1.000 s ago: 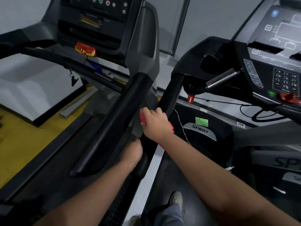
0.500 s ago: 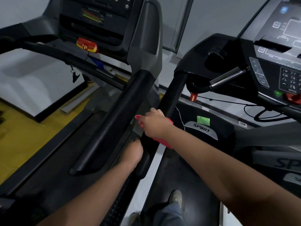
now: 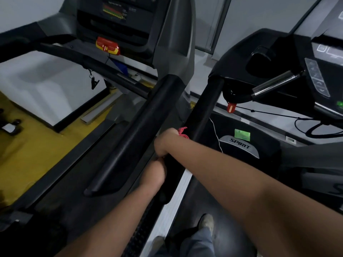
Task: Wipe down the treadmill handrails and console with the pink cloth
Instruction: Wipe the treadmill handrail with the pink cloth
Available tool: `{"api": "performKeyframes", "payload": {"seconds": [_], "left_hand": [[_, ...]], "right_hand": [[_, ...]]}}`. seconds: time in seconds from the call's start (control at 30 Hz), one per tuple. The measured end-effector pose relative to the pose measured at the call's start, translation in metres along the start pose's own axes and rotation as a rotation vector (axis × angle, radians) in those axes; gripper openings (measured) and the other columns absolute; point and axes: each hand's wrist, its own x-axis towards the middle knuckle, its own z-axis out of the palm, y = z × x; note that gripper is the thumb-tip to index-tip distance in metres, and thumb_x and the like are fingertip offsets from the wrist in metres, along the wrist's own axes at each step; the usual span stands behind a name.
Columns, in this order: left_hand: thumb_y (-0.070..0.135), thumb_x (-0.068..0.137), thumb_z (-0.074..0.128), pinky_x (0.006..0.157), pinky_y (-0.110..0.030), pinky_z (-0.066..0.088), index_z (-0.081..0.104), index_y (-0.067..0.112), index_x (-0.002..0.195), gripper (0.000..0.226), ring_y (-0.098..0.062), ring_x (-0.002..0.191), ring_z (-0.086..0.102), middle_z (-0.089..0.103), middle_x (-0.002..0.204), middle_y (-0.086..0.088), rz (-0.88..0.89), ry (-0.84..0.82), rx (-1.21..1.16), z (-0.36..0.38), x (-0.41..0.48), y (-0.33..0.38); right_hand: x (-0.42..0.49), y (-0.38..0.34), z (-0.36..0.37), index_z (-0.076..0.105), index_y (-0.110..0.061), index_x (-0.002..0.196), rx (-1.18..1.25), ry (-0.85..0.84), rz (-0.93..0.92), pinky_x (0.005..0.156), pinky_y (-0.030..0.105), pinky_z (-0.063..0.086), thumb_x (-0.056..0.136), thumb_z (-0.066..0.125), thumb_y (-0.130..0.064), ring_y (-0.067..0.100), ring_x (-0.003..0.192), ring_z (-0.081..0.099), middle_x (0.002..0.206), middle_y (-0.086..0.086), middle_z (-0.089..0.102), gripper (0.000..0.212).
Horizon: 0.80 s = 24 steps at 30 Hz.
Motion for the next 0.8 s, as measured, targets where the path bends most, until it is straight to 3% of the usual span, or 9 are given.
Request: {"api": "performKeyframes", "payload": {"seconds": [0.1,0.2,0.27,0.37,0.47,0.53,0.63,0.73,0.8], "left_hand": [[0.004,0.101,0.032,0.093,-0.033,0.042,0.060,-0.003,0.118,0.034,-0.030,0.115,0.055,0.060,0.122,-0.019,-0.044,-0.016,0.027,-0.002,-0.004,0.003],[-0.001,0.100,0.026,0.097,-0.033,0.039,0.055,-0.007,0.121,0.036,-0.031,0.120,0.051,0.054,0.130,-0.021,-0.015,-0.001,0.025,-0.007,-0.013,0.011],[0.004,0.101,0.024,0.090,-0.030,0.038,0.056,-0.003,0.110,0.034,-0.029,0.113,0.052,0.054,0.128,-0.021,-0.029,0.000,-0.041,-0.006,-0.013,0.012],[0.020,0.099,0.028,0.089,-0.032,0.040,0.060,0.005,0.098,0.035,-0.028,0.105,0.056,0.061,0.117,-0.018,-0.083,-0.022,-0.179,-0.005,-0.010,0.013],[0.027,0.097,0.029,0.093,-0.038,0.042,0.063,0.006,0.105,0.040,-0.031,0.107,0.057,0.062,0.114,-0.017,-0.093,-0.035,-0.183,-0.004,-0.011,0.014],[0.029,0.096,0.030,0.087,-0.037,0.041,0.062,0.007,0.104,0.040,-0.030,0.104,0.057,0.062,0.111,-0.015,-0.088,-0.032,-0.169,-0.004,-0.012,0.013],[0.028,0.094,0.031,0.078,-0.034,0.040,0.062,0.010,0.092,0.036,-0.028,0.096,0.057,0.063,0.101,-0.012,-0.071,-0.030,-0.186,-0.004,-0.012,0.011],[0.028,0.095,0.031,0.067,-0.032,0.038,0.060,0.013,0.082,0.035,-0.022,0.083,0.058,0.062,0.089,-0.008,-0.060,-0.017,-0.206,-0.003,-0.009,0.010],[0.028,0.095,0.031,0.062,-0.031,0.037,0.059,0.014,0.081,0.035,-0.020,0.079,0.057,0.062,0.085,-0.007,-0.059,-0.019,-0.202,-0.003,-0.010,0.010]], "right_hand": [[-0.025,0.011,0.012,0.060,-0.016,0.118,0.133,0.325,-0.091,0.076,0.035,0.039,0.095,0.041,-0.030,0.027,0.110,0.057,0.120,0.005,0.062,0.033],[-0.039,0.021,0.041,0.062,-0.024,0.112,0.317,0.696,-0.098,0.085,0.038,0.037,0.094,0.043,-0.039,0.027,0.102,0.057,0.103,0.003,0.066,0.030],[-0.041,0.029,0.068,0.066,-0.025,0.107,0.437,0.991,-0.024,0.083,0.038,0.040,0.090,0.047,-0.039,0.026,0.091,0.059,0.088,0.001,0.065,0.028],[-0.044,0.031,0.106,0.060,-0.024,0.111,0.608,1.256,0.090,0.082,0.034,0.039,0.093,0.044,-0.037,0.021,0.095,0.050,0.098,0.000,0.062,0.028],[-0.048,0.017,0.125,0.052,-0.017,0.119,1.001,1.257,0.197,0.094,0.028,0.032,0.093,0.042,-0.037,0.012,0.105,0.036,0.116,0.007,0.050,0.034],[-0.052,0.004,0.124,0.047,-0.013,0.124,1.383,1.205,0.229,0.098,0.014,0.025,0.094,0.040,-0.040,-0.002,0.108,0.032,0.118,0.001,0.038,0.041],[-0.054,-0.008,0.116,0.040,-0.012,0.127,1.802,1.110,0.340,0.088,-0.004,0.022,0.100,0.041,-0.021,-0.019,0.107,0.030,0.117,-0.005,0.033,0.029],[-0.051,-0.012,0.116,0.036,-0.023,0.121,2.032,1.087,0.344,0.102,0.013,0.029,0.102,0.037,-0.019,0.008,0.124,0.038,0.124,-0.012,0.038,0.019],[-0.051,-0.014,0.115,0.035,-0.027,0.124,2.232,0.995,0.320,0.106,0.026,0.033,0.104,0.032,-0.023,0.013,0.126,0.042,0.130,-0.007,0.043,0.021]]}}
